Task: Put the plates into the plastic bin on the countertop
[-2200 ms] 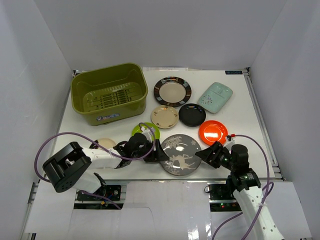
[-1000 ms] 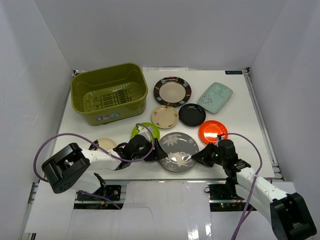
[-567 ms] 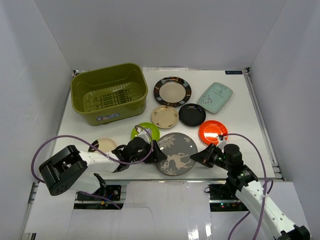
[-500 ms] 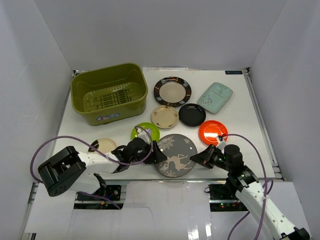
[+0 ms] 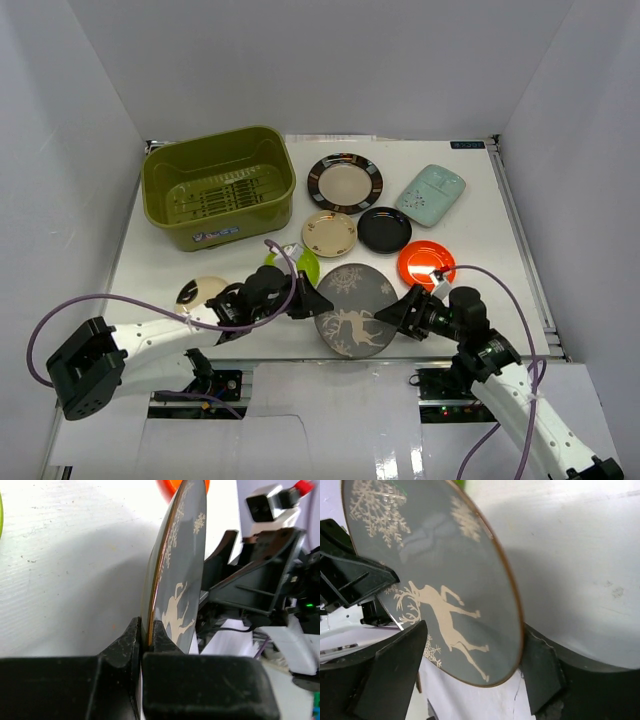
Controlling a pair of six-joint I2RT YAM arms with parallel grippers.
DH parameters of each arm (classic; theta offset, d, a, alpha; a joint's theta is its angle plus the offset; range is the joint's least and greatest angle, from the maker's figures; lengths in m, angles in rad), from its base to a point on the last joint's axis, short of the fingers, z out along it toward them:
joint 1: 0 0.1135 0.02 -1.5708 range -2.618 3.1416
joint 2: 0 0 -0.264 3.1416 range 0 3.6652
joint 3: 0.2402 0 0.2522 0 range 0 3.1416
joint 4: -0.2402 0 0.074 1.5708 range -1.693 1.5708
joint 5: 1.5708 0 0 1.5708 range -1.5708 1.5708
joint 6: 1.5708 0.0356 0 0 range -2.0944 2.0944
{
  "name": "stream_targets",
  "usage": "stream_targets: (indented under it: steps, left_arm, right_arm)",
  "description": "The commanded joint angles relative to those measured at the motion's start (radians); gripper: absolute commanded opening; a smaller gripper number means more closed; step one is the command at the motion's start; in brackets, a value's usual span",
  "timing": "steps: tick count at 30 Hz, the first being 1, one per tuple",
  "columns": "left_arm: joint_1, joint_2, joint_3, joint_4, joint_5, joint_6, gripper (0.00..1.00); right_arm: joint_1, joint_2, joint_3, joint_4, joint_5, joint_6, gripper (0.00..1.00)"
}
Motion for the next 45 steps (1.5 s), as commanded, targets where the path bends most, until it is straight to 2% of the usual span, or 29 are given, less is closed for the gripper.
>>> stream_targets:
  steps: [1,3,5,6,8,10,13,18,23,27,30,31,32,33,37,38,40,41,42,44,45]
  left_arm:
    - [0.021,-0.06,0.201,-0.092,-0.017,0.093,0.0]
    - [0.067,-0.031,0.321,-0.15,-0.003,0.142,0.0]
    - [0.21,0.001,0.392,-0.155,0.098,0.147,0.0]
    - [0.339,0.033,0.422,-0.127,0.15,0.115,0.0]
    - [0.463,0.076,0.52,-0.097,0.3,0.072,0.0]
    - [0.601,0.147,0.653,-0.101,0.365,0.032,0.0]
    - [0.722,0.231,0.838,-0.206,0.347,0.065,0.0]
    - [0.988,0.3,0.9,-0.306,0.279,0.072,0.0]
    - [1.066,0.366,0.908,-0.435,0.134,0.194,0.0]
    - [1.072,0.396,0.861,-0.432,0.066,0.231,0.0]
    - [1.074,0.464,0.883,-0.46,0.049,0.256,0.0]
    - [1.074,0.48,0.887,-0.46,0.048,0.262,0.05]
    - [1.074,0.492,0.888,-0.465,0.047,0.268,0.19]
    - [1.074,0.514,0.894,-0.466,0.049,0.271,0.28]
    - [1.074,0.511,0.885,-0.466,0.061,0.273,0.55]
    - [1.074,0.503,0.879,-0.459,0.064,0.271,0.67]
    - [1.074,0.483,0.876,-0.458,0.061,0.282,0.78]
    - [1.074,0.475,0.873,-0.468,0.055,0.285,0.89]
    - [1.074,0.465,0.867,-0.468,0.055,0.285,0.94]
    - [1.074,0.428,0.838,-0.468,0.051,0.283,0.98]
    - [1.074,0.416,0.829,-0.466,0.051,0.282,0.98]
  right_arm:
    - [0.006,0.017,0.119,-0.022,0.003,-0.078,0.79]
    - [0.004,0.034,0.185,-0.037,0.027,-0.102,0.81]
    - [0.004,0.051,0.235,-0.086,0.049,-0.128,0.83]
    - [0.004,0.056,0.286,-0.109,0.072,-0.163,0.84]
    - [0.004,0.057,0.323,-0.172,0.089,-0.2,0.84]
    - [0.004,0.051,0.357,-0.213,0.124,-0.249,0.84]
    - [0.004,0.024,0.346,-0.257,0.17,-0.292,0.83]
    - [0.006,0.02,0.306,-0.223,0.132,-0.311,0.81]
    - [0.004,0.049,0.312,-0.229,0.144,-0.366,0.8]
    - [0.004,0.079,0.312,-0.202,0.133,-0.384,0.79]
    - [0.004,0.088,0.309,-0.181,0.133,-0.381,0.79]
    - [0.004,0.092,0.309,-0.171,0.139,-0.38,0.79]
    - [0.006,0.097,0.311,-0.165,0.154,-0.378,0.79]
    - [0.004,0.102,0.312,-0.155,0.162,-0.378,0.79]
    - [0.004,0.207,0.332,-0.077,0.245,-0.374,0.76]
    - [0.004,0.239,0.335,-0.019,0.272,-0.372,0.75]
    - [0.003,0.352,0.363,0.035,0.306,-0.389,0.67]
    - [0.003,0.396,0.38,0.065,0.363,-0.398,0.58]
    - [0.001,0.436,0.401,0.075,0.397,-0.407,0.5]
    - [-0.014,0.548,0.449,0.136,0.499,-0.421,0.3]
    - [-0.028,0.615,0.466,0.156,0.518,-0.424,0.24]
